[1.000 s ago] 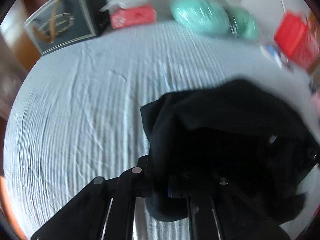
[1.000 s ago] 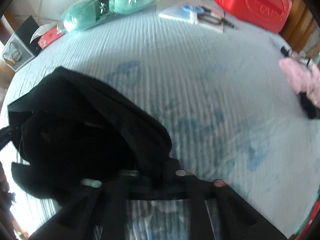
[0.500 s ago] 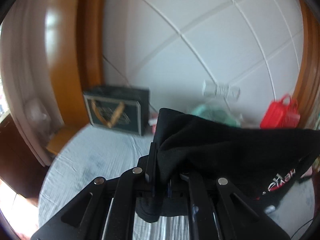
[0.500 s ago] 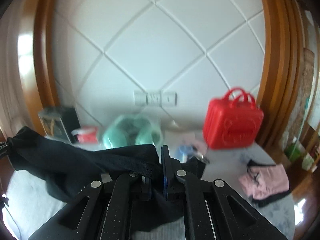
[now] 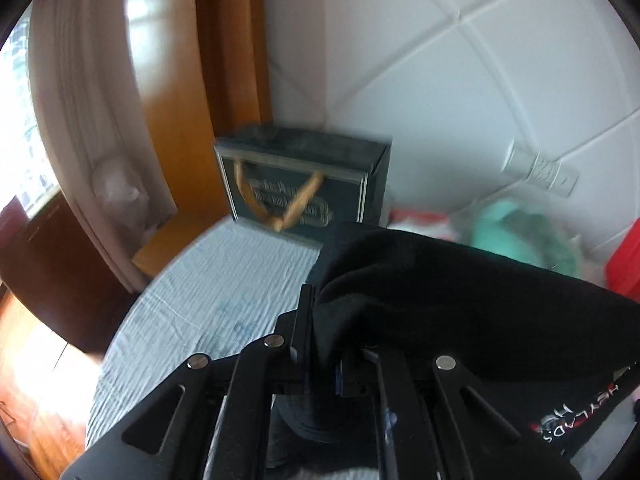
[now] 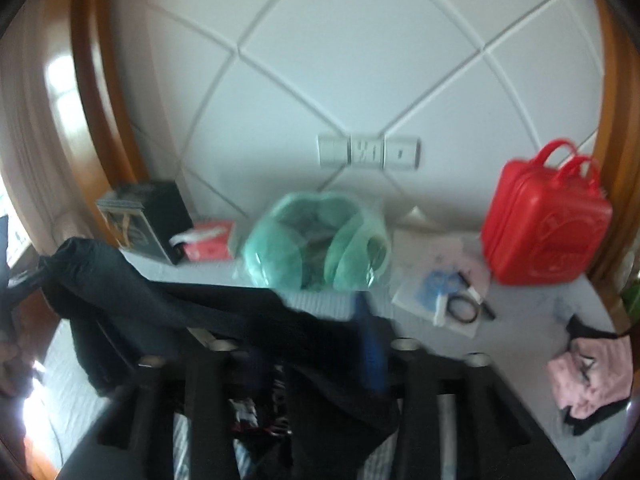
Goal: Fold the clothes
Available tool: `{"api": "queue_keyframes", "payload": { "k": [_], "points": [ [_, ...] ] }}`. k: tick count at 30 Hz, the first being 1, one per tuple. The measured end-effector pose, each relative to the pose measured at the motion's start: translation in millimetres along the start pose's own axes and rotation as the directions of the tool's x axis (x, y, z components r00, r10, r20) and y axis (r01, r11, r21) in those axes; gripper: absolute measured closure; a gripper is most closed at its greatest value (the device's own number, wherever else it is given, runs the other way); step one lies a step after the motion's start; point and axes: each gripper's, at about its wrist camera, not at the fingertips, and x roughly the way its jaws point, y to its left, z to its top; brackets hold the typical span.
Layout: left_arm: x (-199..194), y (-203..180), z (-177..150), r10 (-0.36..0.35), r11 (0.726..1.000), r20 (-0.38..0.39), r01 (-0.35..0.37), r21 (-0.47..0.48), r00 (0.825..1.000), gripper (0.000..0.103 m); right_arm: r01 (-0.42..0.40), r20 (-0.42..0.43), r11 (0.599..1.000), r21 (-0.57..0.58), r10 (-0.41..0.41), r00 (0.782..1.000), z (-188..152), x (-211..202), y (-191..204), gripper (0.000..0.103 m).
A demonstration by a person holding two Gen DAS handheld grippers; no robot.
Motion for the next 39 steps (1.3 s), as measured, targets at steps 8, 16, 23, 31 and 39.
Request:
{"api": "queue_keyframes", "payload": {
  "k": [8, 16, 23, 31, 39],
  "points": [
    [57, 15, -37, -0.169, 0.986, -0.281, 0.165, -0.037, 0.945, 0.077, 0.035, -0.133, 0.995, 0.088, -0.023, 0.991, -42, 40, -27, 0.015],
    [30, 37, -116, -0.120, 0.987, -0.298, 0.147, 0.070, 0.947, 0.045, 0.049, -0.274, 0.989, 0.142, -0.008, 0.962, -126, 24, -41, 0.005],
    [44, 48, -174, -0.012, 0.988, -0.320, 0.062, 0.145, 0.947, 0.045, 0.049, -0.385, 0.984, 0.172, 0.022, 0.923, -212, 11, -21, 0.012],
    [54, 47, -189, -0.045, 0.989, -0.274, 0.081, 0.121, 0.961, 0.044, 0.047, -0.440, 0.981, 0.186, 0.041, 0.897, -260, 27, 20, 0.029],
    [51, 62, -172, -0.076, 0.990, -0.255, 0.103, 0.092, 0.964, 0.089, 0.176, -0.433, 0.984, -0.023, -0.169, 0.886, -256, 44, 49, 0.091]
  ]
}}
